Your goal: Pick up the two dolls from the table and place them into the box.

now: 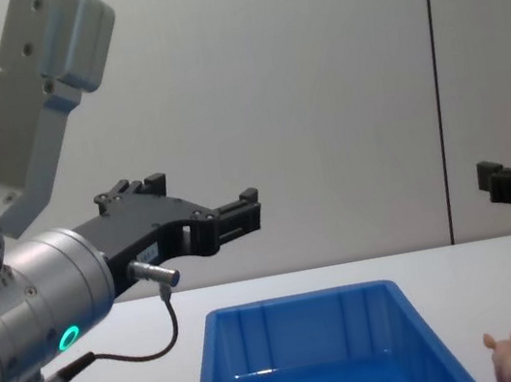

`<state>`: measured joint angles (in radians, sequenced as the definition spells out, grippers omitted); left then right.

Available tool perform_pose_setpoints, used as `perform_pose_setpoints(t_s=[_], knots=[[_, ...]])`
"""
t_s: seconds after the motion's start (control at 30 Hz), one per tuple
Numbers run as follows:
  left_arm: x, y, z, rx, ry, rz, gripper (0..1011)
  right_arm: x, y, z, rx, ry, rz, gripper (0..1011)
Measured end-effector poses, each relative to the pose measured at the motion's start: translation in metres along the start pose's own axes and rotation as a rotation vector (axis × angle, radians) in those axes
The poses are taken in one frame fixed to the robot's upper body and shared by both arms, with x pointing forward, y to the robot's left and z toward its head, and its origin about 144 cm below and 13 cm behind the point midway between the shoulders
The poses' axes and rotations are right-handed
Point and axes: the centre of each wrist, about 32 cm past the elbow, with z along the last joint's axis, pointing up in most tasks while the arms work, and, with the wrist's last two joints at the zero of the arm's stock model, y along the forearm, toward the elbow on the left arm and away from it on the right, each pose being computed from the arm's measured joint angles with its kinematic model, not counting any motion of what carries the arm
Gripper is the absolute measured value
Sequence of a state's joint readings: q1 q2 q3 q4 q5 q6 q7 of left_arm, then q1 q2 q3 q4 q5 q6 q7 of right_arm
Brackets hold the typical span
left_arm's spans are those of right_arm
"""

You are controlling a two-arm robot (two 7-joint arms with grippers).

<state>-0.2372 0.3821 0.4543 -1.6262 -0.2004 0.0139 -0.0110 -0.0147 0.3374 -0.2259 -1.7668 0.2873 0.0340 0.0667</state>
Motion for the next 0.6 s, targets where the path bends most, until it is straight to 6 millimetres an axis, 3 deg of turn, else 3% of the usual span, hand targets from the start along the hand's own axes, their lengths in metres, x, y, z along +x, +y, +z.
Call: perform_pose_setpoints(t_s=[0.6], knots=[[0.0000,0.0000,0.0000,0.000,0.000,0.000,1001,0.0000,0.0000,0.0000,0.000,0.000,0.000,1001]])
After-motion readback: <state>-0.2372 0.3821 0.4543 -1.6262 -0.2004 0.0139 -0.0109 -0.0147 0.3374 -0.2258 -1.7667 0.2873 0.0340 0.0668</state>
